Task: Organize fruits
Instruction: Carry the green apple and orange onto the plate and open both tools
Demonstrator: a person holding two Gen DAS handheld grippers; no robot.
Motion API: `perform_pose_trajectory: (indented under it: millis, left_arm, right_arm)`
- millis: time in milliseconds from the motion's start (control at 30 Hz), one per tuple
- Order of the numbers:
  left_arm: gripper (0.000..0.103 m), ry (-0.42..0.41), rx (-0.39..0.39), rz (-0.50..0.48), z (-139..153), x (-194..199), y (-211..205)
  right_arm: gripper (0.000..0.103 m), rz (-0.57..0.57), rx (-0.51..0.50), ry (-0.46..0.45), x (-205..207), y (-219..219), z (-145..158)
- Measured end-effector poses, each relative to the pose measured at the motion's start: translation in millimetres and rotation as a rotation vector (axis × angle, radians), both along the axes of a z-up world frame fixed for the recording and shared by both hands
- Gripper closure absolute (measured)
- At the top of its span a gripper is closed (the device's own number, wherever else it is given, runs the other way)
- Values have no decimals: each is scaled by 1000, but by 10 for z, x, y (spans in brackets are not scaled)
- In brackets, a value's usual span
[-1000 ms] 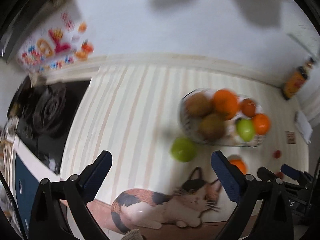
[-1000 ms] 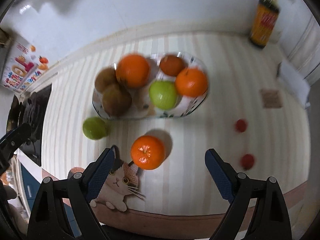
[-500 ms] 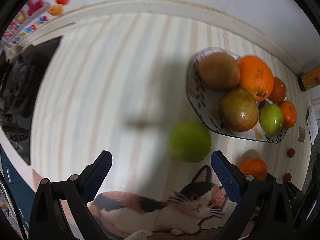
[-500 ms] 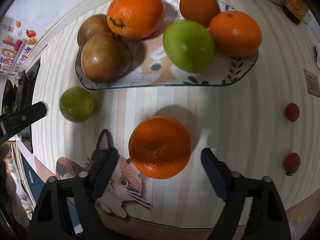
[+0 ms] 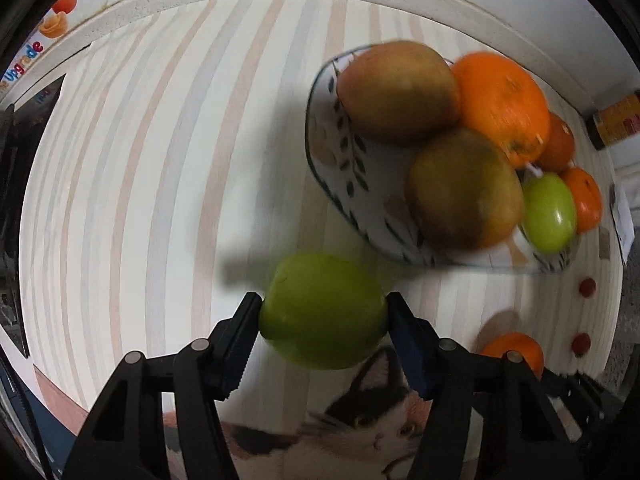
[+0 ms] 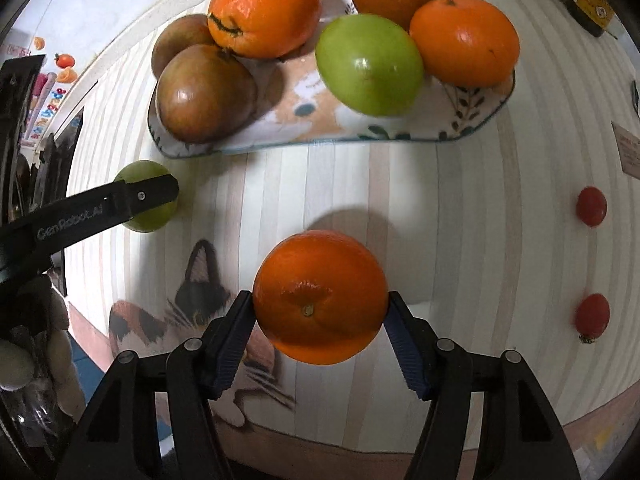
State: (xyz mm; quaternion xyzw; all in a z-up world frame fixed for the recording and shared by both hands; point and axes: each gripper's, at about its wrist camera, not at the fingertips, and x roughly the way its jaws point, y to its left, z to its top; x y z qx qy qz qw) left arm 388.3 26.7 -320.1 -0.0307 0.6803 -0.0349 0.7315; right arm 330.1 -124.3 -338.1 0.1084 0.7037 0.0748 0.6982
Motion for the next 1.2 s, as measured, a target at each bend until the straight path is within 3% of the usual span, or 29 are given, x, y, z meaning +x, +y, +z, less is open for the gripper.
perform_pose_trajectory:
  millis: [200, 367, 600, 867, 1200]
  left_arm:
    - [42, 55, -45, -12, 15, -455, 9]
    - [42, 62, -46, 14, -74, -543, 21]
    - [42, 36, -44, 20, -17, -526, 38]
    - [42, -40, -41, 1, 355, -494, 96]
    - [42, -114, -102, -1, 735, -66, 147]
  right_arm:
    - [35, 11, 42, 24, -191, -92, -10]
    - [35, -33, 78, 17, -199, -183, -18]
    - [35, -3, 44, -21, -185, -133, 42]
    - [36, -3, 38, -46, -185, -38, 45]
    - [36, -20, 49, -124, -34, -95, 308]
